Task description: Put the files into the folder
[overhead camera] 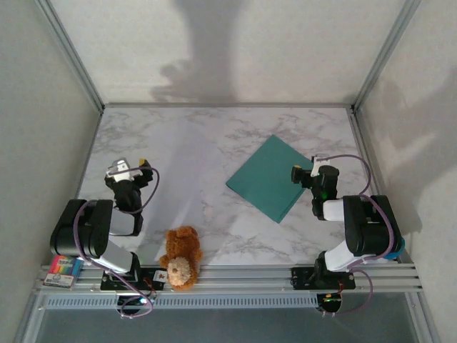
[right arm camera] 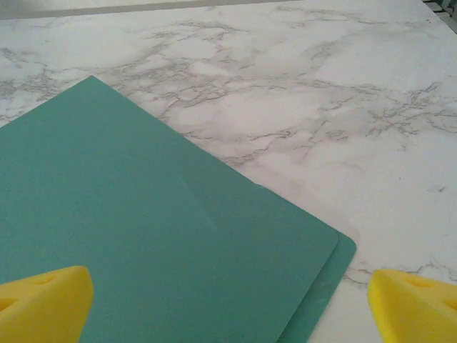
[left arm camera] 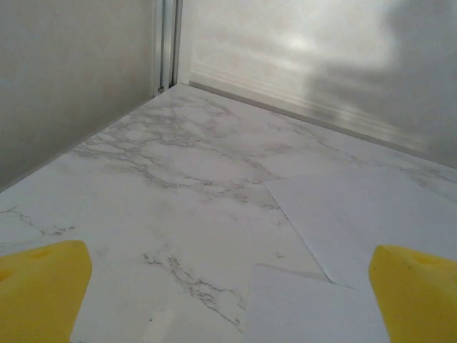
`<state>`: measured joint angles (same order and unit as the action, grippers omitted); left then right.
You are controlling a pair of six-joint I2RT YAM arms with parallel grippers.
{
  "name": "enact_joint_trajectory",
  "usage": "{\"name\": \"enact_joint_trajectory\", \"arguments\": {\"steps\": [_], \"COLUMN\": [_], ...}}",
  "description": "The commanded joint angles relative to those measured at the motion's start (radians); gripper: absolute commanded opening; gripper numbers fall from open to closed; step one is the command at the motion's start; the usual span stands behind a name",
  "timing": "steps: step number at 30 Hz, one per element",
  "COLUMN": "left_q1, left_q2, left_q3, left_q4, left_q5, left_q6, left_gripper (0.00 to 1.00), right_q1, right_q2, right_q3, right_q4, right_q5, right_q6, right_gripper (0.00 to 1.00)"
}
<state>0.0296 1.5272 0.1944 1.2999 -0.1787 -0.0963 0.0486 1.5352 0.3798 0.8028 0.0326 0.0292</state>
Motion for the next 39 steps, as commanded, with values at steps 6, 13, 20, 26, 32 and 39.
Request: {"name": "enact_joint_trajectory", "arguments": {"steps": [6, 13, 20, 26, 32, 39], "left_q1": [-0.002, -0.002, -0.002, -0.051, -0.149, -0.311], "left_q2": [0.007, 0.007, 0.000, -0.234, -0.381, -0.292], "left_q3": [0.008, 0.008, 0.011, 0.094, 0.235, 0.582], "left_q4": [0.031, 0.031, 0.033, -0.317, -0.605, -0.963], "left_q5": [-0.003, -0.002, -0.008, -0.188, -0.249, -0.188], "left_q6": [0.013, 0.012, 0.014, -0.028, -0.117, -0.190], "left_gripper": [0.99, 0.99, 0.99, 0.99, 0.99, 0.99], "right_q1": [0.006, 0.006, 0.007, 0.006, 0.005, 0.013], "right_q2": [0.000, 0.000, -0.019, -0.169, -0.325, -0.368], "right_q3": [0.019, 0.020, 0.032, 0.147, 0.290, 0.381], "right_q4": [0.007, 0.006, -0.031, -0.352, -0.658, -0.745], "right_q5": [0.015, 0.015, 0.071, 0.144, 0.037, -0.322], "right_q6": [-0.006, -0.006, 0.014, 0.076, 0.306, 0.632], "right_gripper": [0.99, 0.99, 0.99, 0.99, 0.99, 0.99]}}
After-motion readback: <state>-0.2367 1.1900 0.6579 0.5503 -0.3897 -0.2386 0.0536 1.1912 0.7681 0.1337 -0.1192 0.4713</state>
